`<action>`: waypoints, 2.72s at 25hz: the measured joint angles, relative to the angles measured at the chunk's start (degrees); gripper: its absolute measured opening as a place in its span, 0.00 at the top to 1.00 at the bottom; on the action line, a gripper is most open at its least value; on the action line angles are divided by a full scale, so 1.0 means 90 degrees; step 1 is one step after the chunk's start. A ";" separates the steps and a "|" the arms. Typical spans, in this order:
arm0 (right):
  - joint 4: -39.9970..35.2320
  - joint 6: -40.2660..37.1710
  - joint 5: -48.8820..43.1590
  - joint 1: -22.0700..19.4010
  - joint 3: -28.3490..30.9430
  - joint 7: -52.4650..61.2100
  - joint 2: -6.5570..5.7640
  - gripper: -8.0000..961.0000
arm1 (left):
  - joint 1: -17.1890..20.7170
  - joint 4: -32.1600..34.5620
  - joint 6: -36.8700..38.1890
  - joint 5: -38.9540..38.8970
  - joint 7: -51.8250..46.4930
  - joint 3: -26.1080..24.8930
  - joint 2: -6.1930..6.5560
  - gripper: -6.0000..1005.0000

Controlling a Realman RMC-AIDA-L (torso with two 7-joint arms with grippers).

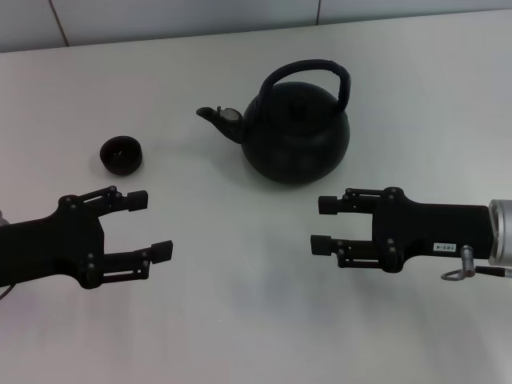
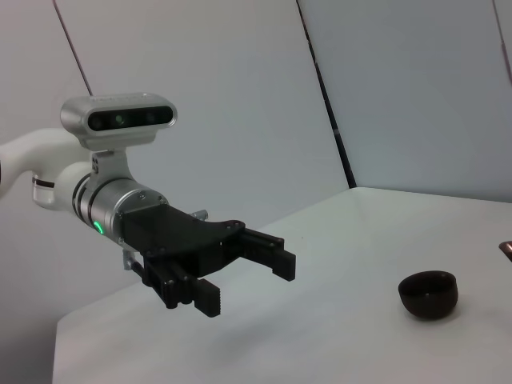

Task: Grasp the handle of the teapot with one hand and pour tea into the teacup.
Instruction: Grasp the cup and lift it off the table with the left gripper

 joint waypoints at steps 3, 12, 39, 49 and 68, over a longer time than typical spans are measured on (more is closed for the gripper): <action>0.0002 0.0000 0.0000 -0.0001 0.0000 0.0000 0.0000 0.25 | 0.0002 -0.0002 0.0000 0.0000 0.0000 0.0000 -0.0004 0.15; 0.0004 0.0000 0.0000 0.0053 0.0000 0.0000 0.0000 0.26 | 0.0015 0.0023 0.0000 0.0000 0.0000 -0.0001 -0.0010 0.15; 0.0014 0.0000 0.0000 0.0064 0.0000 -0.0001 0.0010 0.26 | -0.0017 0.0001 -0.0010 0.0000 -0.0013 0.0000 -0.0009 0.17; 0.0014 0.0000 0.0000 0.0062 0.0003 -0.0002 0.0010 0.26 | -0.0033 0.0003 -0.0012 -0.0007 -0.0002 -0.0001 -0.0020 0.17; -0.0023 0.0000 0.0233 0.0173 0.0001 -0.0001 0.0001 0.26 | -0.0040 -0.2056 -0.2397 -0.2809 0.2554 0.0195 -0.0101 0.18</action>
